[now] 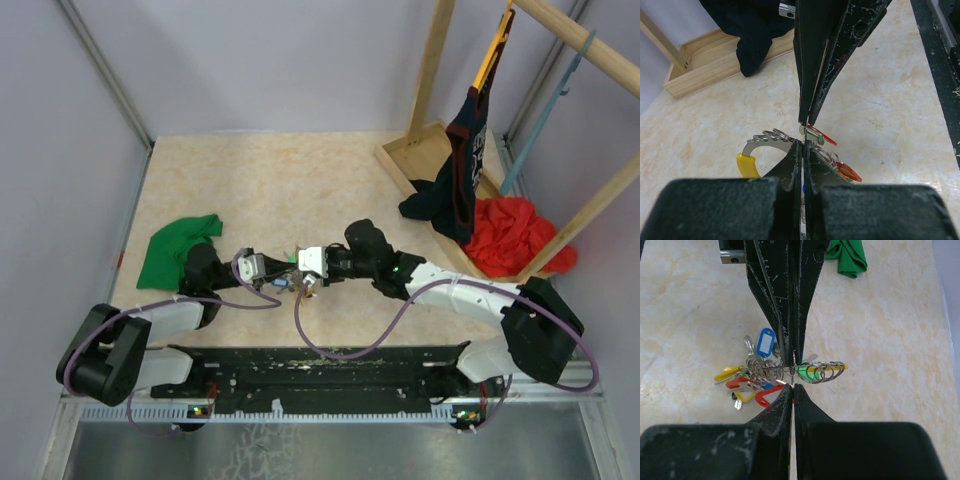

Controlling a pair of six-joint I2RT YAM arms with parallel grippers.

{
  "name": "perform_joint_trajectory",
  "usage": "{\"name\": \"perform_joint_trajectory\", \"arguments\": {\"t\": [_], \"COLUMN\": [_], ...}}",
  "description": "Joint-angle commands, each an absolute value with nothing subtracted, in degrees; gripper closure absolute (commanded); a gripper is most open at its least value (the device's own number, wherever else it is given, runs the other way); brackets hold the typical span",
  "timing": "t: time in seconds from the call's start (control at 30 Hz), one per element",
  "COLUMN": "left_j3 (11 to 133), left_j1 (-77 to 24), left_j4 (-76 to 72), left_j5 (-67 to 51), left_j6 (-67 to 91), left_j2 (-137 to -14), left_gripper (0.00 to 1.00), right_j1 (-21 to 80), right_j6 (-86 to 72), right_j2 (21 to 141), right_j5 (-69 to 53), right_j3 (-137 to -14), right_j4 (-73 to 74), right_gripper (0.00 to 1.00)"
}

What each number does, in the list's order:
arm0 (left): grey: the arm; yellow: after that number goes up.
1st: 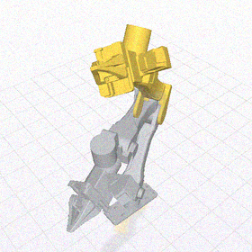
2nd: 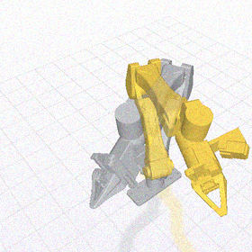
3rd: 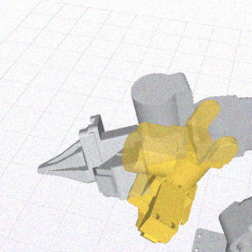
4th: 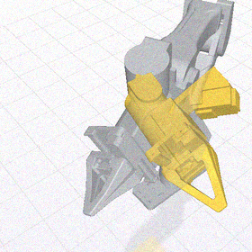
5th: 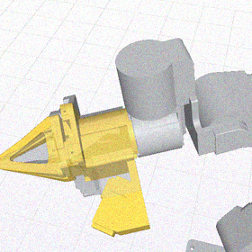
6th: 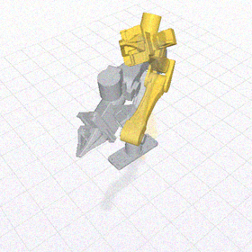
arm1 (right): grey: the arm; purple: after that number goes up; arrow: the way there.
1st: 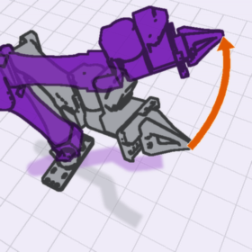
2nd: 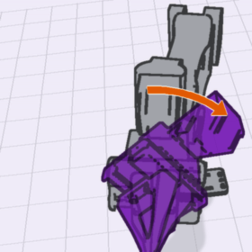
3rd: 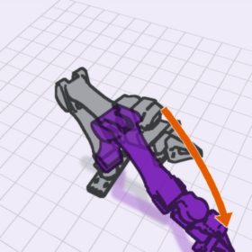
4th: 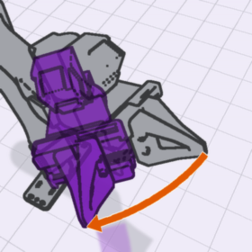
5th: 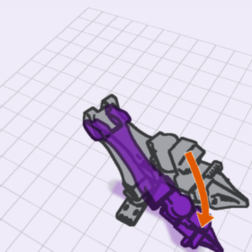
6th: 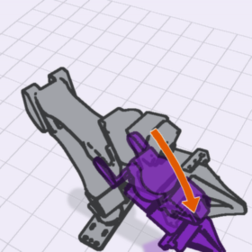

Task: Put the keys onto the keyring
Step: Insert the key onto the keyring.

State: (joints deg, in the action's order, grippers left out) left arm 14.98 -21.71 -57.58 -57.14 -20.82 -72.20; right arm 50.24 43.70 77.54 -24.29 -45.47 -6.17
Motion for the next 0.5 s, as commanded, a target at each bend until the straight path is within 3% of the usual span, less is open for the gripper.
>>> {"name": "perform_joint_trajectory", "arguments": {"t": [0.0, 0.47], "left_j3": [16.37, 16.51], "left_j1": [-21.62, -21.66], "left_j4": [-60.62, -61.0], "left_j5": [-58.95, -59.5], "left_j6": [-20.4, -20.13], "left_j2": [-72.03, -72.62], "left_gripper": [1.0, 1.0], "right_j1": [50.89, 51.15], "right_j6": [42.91, 41.28], "right_j2": [77.87, 78.19], "right_j5": [-25.7, -25.38], "right_j3": [-48.95, -48.87], "right_j4": [-8.65, -10.66], "right_gripper": [1.0, 1.0]}}
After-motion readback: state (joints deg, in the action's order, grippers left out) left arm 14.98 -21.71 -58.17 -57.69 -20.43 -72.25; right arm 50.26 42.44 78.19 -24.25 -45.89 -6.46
